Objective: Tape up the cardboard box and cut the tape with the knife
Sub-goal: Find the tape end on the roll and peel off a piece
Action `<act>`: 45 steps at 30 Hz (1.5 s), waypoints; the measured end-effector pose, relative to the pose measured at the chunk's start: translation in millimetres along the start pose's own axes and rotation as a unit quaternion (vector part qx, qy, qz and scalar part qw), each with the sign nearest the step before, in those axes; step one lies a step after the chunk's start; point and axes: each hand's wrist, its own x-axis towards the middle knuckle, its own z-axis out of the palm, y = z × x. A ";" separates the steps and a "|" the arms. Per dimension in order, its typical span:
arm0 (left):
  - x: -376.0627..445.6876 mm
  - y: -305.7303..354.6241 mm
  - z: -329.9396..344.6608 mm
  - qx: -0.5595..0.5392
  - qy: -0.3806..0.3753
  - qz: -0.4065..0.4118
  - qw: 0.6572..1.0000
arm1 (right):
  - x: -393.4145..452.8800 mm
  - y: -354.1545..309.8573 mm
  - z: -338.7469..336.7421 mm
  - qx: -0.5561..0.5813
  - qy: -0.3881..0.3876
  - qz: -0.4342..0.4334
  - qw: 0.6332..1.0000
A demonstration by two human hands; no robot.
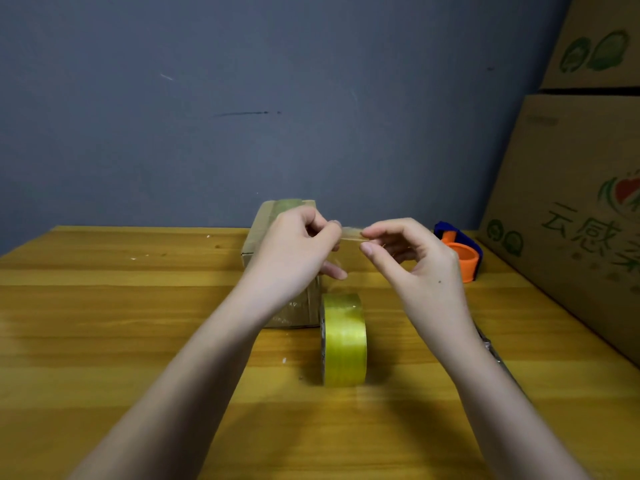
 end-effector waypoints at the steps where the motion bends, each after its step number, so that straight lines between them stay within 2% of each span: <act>1: -0.1 0.0 0.4 0.001 0.002 -0.001 1.000 | 0.0 0.6 0.0 -0.005 0.001 -0.004 1.000; 13: -4.3 4.0 0.1 0.023 -0.006 -0.001 1.000 | -4.2 -0.2 7.3 -0.088 0.033 -0.036 0.995; 24: -6.0 4.2 -0.3 0.079 0.001 0.016 0.997 | -5.6 -0.2 12.4 -0.093 0.046 -0.062 0.993; 30: -8.0 4.6 -1.9 0.061 0.021 0.022 0.998 | -5.0 0.2 10.3 -0.090 0.036 -0.058 0.994; 34: -5.5 5.4 -7.0 -0.004 -0.008 0.018 1.000 | -4.0 1.0 9.0 -0.080 0.031 -0.047 0.995; 38: -1.0 2.6 -15.1 0.073 -0.001 0.114 0.991 | -3.8 1.5 8.3 -0.073 0.027 -0.035 0.996; 41: -2.1 3.9 -17.9 0.166 -0.058 0.168 0.970 | -3.5 1.7 7.4 -0.066 0.024 -0.026 0.997; 45: -1.9 3.4 -13.0 0.221 -0.018 0.200 0.954 | -3.5 1.7 5.9 -0.068 0.022 -0.021 0.997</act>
